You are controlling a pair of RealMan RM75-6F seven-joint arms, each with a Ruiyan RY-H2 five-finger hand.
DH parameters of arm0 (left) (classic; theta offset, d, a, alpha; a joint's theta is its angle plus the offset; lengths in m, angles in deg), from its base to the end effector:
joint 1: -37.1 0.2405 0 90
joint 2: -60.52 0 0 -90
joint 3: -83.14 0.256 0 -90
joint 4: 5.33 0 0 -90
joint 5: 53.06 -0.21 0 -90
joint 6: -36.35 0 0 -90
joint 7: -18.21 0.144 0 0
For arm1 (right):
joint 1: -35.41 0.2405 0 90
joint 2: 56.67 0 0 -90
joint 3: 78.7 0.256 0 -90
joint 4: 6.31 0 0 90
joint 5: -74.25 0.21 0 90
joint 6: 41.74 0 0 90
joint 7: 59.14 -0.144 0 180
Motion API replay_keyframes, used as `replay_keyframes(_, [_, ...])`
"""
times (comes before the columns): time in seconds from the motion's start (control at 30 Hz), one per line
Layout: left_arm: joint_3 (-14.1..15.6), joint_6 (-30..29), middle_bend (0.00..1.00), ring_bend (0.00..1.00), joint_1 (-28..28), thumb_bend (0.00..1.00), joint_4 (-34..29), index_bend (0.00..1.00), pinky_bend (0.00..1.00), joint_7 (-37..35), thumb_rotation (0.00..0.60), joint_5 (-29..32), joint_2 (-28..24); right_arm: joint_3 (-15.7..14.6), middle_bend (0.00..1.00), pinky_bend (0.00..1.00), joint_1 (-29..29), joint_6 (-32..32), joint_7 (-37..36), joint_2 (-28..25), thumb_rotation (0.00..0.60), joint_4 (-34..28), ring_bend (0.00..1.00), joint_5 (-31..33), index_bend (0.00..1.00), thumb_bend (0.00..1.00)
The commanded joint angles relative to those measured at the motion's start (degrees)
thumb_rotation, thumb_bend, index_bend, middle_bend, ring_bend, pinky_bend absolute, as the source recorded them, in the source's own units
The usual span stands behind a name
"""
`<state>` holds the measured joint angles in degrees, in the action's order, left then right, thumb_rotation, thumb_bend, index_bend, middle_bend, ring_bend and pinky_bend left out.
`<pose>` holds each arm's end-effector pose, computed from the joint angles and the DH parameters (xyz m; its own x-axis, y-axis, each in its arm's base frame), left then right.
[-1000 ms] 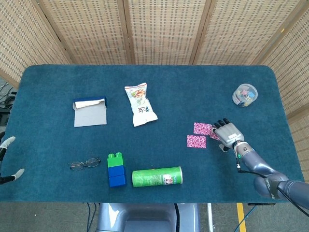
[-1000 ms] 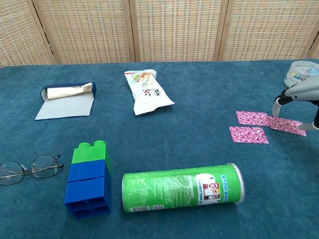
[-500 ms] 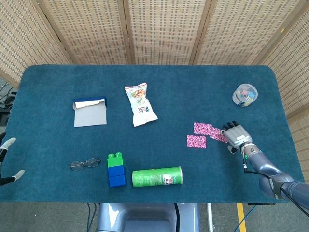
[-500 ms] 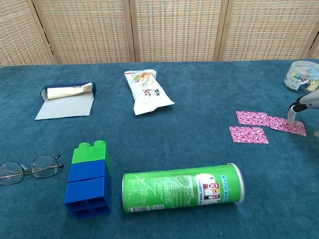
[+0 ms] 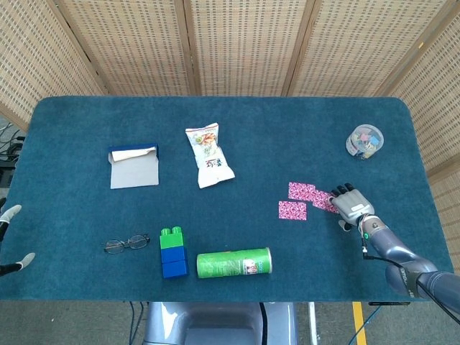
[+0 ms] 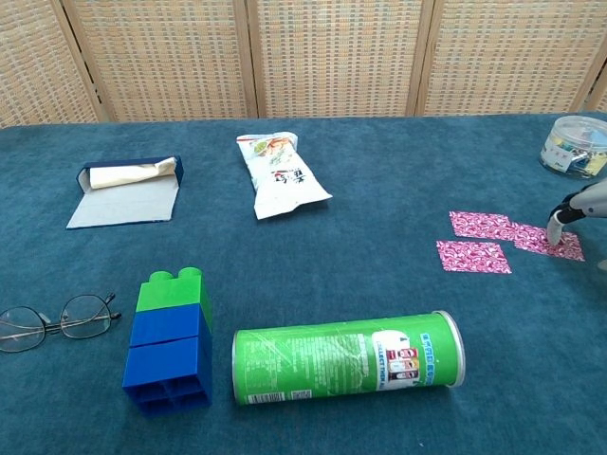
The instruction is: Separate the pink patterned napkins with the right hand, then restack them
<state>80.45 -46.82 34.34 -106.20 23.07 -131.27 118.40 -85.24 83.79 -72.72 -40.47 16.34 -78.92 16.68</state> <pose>-0.3151 0.1659 0.1813 0.4198 0.0669 0.9052 0.8933 0.1459 -0.4251 -0.2901 -0.3675 0.0576 0.7531 -0.5228 0.3993 -0.6195 -0.3593 0.6980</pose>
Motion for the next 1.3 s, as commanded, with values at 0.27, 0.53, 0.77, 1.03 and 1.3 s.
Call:
replay_keyframes(0.27, [-0.09,0.09,0.0,0.0,-0.13,0.05,0.18,0.12,0.0,-0.15,0.6,-0.16,0.1,-0.63,0.13,0.02,-0.67,-1.27,1.62,-2.76,0.6,-4.25,0.0,0.27,0.23,0.47])
replay_keyframes(0.53, [-0.11,-0.04,0.0,0.0,-0.11,0.05,0.17,0.12,0.0,-0.09,0.6,-0.29,0.14,0.27,0.13,0.02,-1.95,-4.6,0.94,-5.33,0.6,-8.33,0.0,-1.05,0.23,0.46])
replay_keyframes(0.77, [-0.14,0.18,0.0,0.0,-0.33,0.05,0.11,0.12,0.0,0.02,0.6,-0.44,0.23,4.22,0.13,0.02,-4.17,-10.61,-4.39,-5.61,0.6,-11.99,0.0,-4.61,0.28,0.28])
replay_keyframes(1.03, [-0.11,0.14,0.0,0.0,-0.09,0.05,0.6,0.12,0.0,-0.66,0.6,-0.16,-0.02,6.73,0.14,0.02,-4.93,-12.38,-7.2,-3.07,0.6,-11.6,0.0,-6.27,0.32,0.11])
replay_keyframes(1.3, [-0.03,-0.09,0.0,0.0,0.25,0.05,1.21,0.12,0.0,-1.71,0.6,-0.2,-0.44,8.48,0.15,0.02,-4.21,-11.92,-6.21,1.46,0.6,-9.27,0.0,-4.47,0.34,0.06])
